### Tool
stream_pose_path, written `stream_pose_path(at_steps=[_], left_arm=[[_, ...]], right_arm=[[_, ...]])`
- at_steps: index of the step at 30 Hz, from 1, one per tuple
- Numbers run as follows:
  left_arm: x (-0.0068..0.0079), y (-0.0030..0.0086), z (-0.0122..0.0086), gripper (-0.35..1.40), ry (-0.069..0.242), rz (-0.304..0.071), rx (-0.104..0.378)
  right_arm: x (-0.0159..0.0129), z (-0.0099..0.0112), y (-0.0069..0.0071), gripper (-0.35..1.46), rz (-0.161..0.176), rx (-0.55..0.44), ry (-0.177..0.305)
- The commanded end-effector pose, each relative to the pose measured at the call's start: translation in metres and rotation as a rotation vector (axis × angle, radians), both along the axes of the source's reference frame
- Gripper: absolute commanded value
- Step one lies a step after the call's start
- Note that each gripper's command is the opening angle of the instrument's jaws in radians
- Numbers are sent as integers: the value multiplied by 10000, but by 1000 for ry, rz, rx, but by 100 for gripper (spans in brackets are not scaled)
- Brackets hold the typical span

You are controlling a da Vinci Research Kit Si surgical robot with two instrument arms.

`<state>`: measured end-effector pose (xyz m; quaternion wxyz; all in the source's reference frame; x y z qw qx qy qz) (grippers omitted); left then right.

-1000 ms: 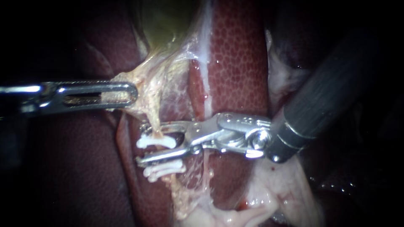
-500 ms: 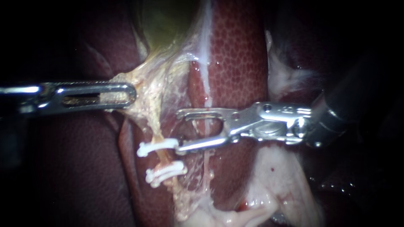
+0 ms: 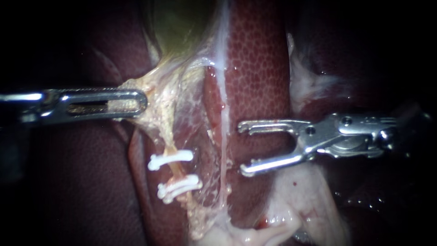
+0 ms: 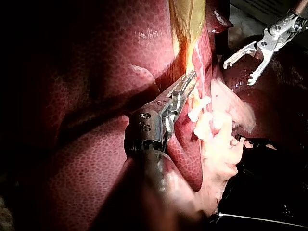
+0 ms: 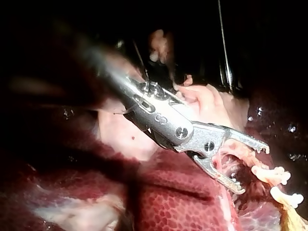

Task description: Going back third clip left tube

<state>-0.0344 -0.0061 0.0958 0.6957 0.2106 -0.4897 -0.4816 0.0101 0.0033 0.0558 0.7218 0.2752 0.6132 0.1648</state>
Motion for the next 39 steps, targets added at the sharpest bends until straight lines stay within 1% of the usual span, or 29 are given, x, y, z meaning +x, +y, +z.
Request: stream_pose_path(at_steps=[1, 6, 12, 18, 21, 25, 31, 39], left_arm=[[0, 0, 0, -35, 0, 0, 0], [-1, 0, 0, -35, 0, 0, 0], [-2, 0, 2, -35, 1, -1, 0], [-10, -3, 17, -35, 4, -4, -8], [-16, -4, 28, -35, 5, -7, -13], [-25, -4, 39, -35, 8, 1, -12], [-42, -3, 52, -35, 9, 9, -12], [-66, -7, 66, -35, 11, 28, -8]], right_arm=[[-4, -3, 2, 60, 1, -3, 0], [-13, -11, 8, 60, -1, -7, -5], [-18, -13, 8, 60, -3, -5, -8], [-21, -14, 8, 60, -5, -5, -8], [-22, -14, 7, 60, -5, -5, -8], [-22, -15, 6, 60, -5, -5, -8], [-21, -17, 5, 60, -5, -5, -8], [-20, -18, 5, 60, -4, -6, -8]])
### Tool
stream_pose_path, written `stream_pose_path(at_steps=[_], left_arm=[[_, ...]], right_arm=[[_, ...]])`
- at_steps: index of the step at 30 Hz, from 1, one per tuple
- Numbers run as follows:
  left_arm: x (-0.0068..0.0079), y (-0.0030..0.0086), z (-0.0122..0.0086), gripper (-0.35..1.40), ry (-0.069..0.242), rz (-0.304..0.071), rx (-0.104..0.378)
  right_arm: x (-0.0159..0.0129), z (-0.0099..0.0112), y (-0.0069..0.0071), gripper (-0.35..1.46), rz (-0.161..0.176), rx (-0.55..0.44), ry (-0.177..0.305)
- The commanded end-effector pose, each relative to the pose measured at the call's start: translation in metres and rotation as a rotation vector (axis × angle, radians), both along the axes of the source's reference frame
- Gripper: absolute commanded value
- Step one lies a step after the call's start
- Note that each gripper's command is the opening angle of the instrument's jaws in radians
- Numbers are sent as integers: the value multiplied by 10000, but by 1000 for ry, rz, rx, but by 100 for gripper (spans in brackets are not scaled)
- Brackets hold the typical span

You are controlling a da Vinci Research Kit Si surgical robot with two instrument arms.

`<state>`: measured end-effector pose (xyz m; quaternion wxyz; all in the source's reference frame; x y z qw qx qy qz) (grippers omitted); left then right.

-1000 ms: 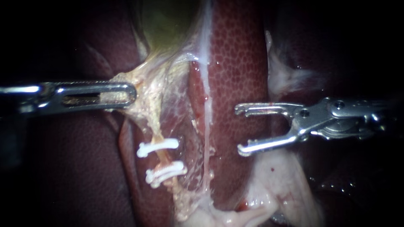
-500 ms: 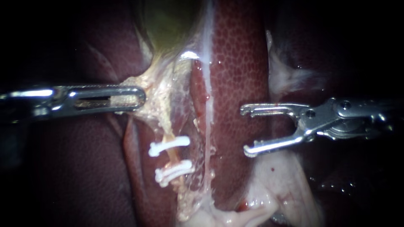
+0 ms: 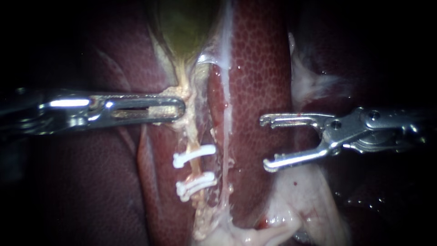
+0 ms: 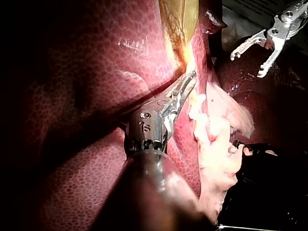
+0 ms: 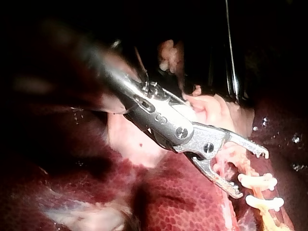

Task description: Going back third clip left tube

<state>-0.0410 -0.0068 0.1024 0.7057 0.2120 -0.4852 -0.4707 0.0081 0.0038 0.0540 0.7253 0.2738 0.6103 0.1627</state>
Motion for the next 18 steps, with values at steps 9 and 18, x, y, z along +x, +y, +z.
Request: stream_pose_path(at_steps=[9, 18], left_arm=[[-9, 0, 2, -35, -1, 3, 0], [-8, 0, 2, -35, -1, 3, 0]], right_arm=[[4, -3, -1, 60, 2, 0, 2], [4, -5, -1, 60, 3, 0, 2]])
